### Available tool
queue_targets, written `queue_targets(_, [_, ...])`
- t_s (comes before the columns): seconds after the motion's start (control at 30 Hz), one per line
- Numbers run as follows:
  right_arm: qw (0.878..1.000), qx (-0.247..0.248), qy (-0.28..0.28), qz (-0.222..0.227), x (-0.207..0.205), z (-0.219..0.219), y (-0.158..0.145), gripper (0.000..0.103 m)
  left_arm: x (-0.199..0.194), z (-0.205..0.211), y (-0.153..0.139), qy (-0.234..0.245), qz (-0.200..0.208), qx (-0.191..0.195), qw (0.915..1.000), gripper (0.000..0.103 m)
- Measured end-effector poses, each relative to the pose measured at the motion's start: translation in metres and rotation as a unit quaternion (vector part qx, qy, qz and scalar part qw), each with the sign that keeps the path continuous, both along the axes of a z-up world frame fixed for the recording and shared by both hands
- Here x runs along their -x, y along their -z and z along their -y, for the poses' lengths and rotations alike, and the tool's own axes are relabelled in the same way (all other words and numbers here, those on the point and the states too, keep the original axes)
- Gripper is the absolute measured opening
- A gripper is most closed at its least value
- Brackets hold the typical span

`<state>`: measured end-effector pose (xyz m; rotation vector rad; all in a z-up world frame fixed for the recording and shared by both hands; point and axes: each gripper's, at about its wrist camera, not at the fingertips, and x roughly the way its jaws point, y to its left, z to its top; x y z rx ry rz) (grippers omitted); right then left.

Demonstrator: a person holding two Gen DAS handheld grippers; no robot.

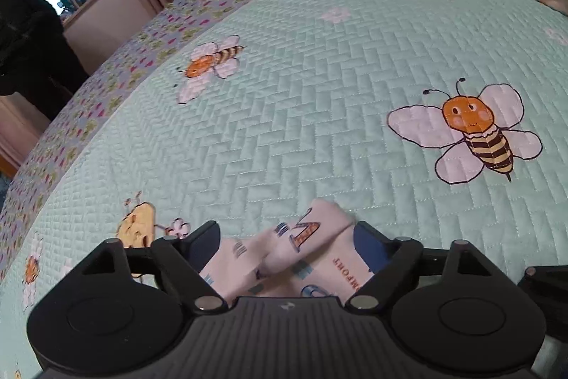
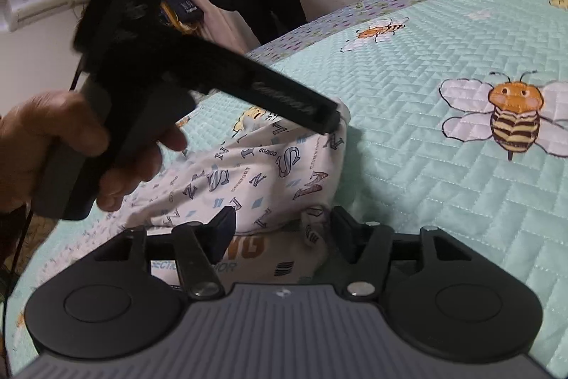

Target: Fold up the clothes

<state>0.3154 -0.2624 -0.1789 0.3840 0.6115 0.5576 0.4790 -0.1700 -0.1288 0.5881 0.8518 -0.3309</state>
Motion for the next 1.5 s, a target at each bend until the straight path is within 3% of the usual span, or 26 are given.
queue_targets(0.03, [1.0,0.0,0.001,0.0,0.0,0.0,0.0,0.057,-0.003,0.003,0.003,0.002,-0.008,-0.003,1.0,0.073])
queue_targets(0.1, [1.0,-0.003,0.003,-0.003,0.0,0.001,0.001,0.039,-0.006,0.007,0.006,0.005,-0.024,-0.002,0.9997,0.065])
queue_targets(0.13, [1.0,-0.004,0.005,-0.005,0.0,0.002,0.001,0.034,-0.007,0.007,0.006,0.005,-0.032,0.004,0.9995,0.06])
queue_targets(0.2, [1.0,-0.004,0.007,-0.007,0.0,0.002,0.002,0.021,-0.009,0.008,0.006,0.004,-0.048,0.016,0.9987,0.044])
queue_targets(0.27, [1.0,0.008,0.008,-0.009,0.001,0.0,0.002,0.011,-0.01,0.009,0.007,0.004,-0.065,0.028,0.9975,0.019])
queue_targets(0.33, [1.0,0.023,0.009,-0.006,0.002,-0.004,0.001,0.01,-0.014,0.008,0.007,-0.005,-0.078,0.042,0.996,0.009])
queue_targets(0.43, [0.998,0.057,0.007,0.004,0.007,-0.01,0.0,0.009,-0.019,-0.001,0.001,-0.032,-0.07,0.071,0.9946,0.004])
queue_targets(0.6, [0.996,0.089,0.0,0.011,0.015,-0.012,-0.002,0.006,-0.035,-0.009,-0.006,-0.085,-0.04,0.089,0.9916,0.003])
queue_targets(0.8, [0.996,0.091,-0.011,0.005,0.017,-0.01,0.001,0.005,-0.046,-0.01,-0.013,-0.107,-0.017,0.098,0.9893,0.004])
queue_targets(0.93, [0.996,0.091,-0.011,0.008,0.017,-0.011,0.001,0.005,-0.054,-0.008,-0.016,-0.107,-0.028,0.104,0.9884,0.005])
queue_targets(1.03, [0.997,0.082,-0.013,0.005,0.016,-0.009,0.002,0.005,-0.049,-0.006,-0.019,-0.089,-0.043,0.114,0.9885,0.022])
queue_targets(1.1, [0.997,0.078,-0.013,0.003,0.016,-0.008,0.002,0.006,-0.041,-0.001,-0.02,-0.075,-0.035,0.095,0.992,0.036])
queue_targets(1.17, [0.997,0.072,-0.014,0.001,0.016,-0.007,0.002,0.006,-0.034,0.005,-0.02,-0.058,-0.017,0.071,0.9957,0.074])
queue_targets(1.23, [0.998,0.065,-0.014,-0.001,0.015,-0.005,0.003,0.006,-0.03,0.01,-0.018,-0.046,-0.016,0.061,0.997,0.081])
queue_targets(1.33, [0.998,0.058,-0.014,-0.004,0.014,-0.004,0.004,0.006,-0.032,0.016,-0.01,-0.036,-0.038,0.054,0.9972,0.077])
queue_targets(1.4, [0.998,0.058,-0.014,-0.003,0.015,-0.004,0.003,0.007,-0.035,0.02,0.003,-0.045,-0.064,0.032,0.9964,0.051])
queue_targets(1.43, [0.998,0.058,-0.014,-0.003,0.015,-0.004,0.003,0.007,-0.036,0.02,0.009,-0.051,-0.075,0.023,0.9956,0.03])
queue_targets(1.5, [0.998,0.055,-0.014,-0.005,0.015,-0.003,0.004,0.007,-0.034,0.019,0.014,-0.05,-0.074,0.019,0.9958,0.027])
